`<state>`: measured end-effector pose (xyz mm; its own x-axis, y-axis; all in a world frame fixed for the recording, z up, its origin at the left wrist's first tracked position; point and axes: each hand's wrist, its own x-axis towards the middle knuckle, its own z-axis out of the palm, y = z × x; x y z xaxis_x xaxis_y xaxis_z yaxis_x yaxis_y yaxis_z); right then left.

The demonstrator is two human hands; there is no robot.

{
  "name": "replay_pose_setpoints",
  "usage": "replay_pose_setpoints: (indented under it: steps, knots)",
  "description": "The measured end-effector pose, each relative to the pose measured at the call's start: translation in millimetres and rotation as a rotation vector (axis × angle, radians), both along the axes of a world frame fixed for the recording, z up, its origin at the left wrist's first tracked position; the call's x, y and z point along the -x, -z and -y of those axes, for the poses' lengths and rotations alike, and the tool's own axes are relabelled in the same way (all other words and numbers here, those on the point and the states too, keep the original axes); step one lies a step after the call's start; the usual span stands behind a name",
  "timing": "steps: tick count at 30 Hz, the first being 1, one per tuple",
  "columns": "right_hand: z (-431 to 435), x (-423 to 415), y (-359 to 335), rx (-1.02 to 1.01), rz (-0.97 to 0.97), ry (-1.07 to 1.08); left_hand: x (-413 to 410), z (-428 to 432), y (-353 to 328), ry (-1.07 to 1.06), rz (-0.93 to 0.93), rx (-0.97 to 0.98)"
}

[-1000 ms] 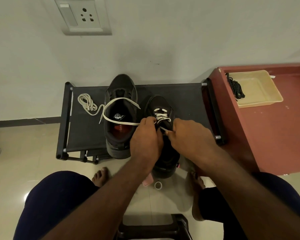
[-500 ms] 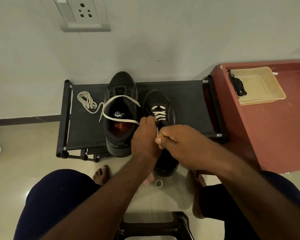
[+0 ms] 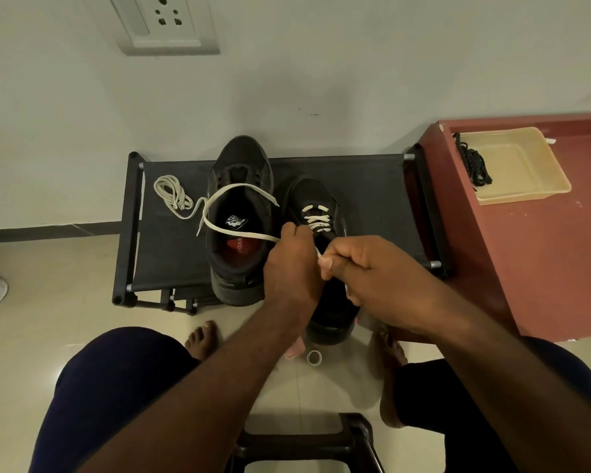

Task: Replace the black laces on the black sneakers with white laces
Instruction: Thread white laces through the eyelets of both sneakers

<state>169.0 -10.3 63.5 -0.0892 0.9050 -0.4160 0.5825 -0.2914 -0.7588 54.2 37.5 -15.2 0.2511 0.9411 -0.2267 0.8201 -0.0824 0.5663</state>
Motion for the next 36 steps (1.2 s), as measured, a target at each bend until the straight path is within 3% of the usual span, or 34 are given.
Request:
replay_pose_setpoints:
  steps: [5,9,14,17,21,25,33,36]
  knots:
    - [-4.4,-7.2,1.5,0.010,-0.009,0.023,0.1,-3.2,-2.0,-0.013,0.011,-0.004]
    - [-8.6,-21.8,-8.6,-0.183,-0.023,0.127,2.9,-1.2,0.7,-0.035,0.058,-0.070]
    - [-4.5,-27.8,-8.6,-0.149,-0.074,0.013,0.6,-1.6,4.9,-0.029,0.037,-0.118]
    - [-8.2,-37.3,7.1,-0.234,0.064,0.081,-1.5,-0.7,3.9,-0.017,0.028,-0.120]
    - [-12.9,-52.2,29.2,-0.141,0.302,0.006,-0.8,-1.7,1.5,0.008,0.007,-0.151]
    - [-15.6,-42.2,40.9,-0.063,0.295,0.002,-0.3,-6.0,-0.9,0.013,0.002,-0.166]
    - [-27.8,-33.9,58.8,-0.204,0.396,0.057,3.9,-19.0,-17.7,0.056,0.092,-0.267]
    - [-31.5,-37.9,61.6,-0.194,0.342,0.048,18.2,-31.9,-32.6,0.077,-0.030,-0.288]
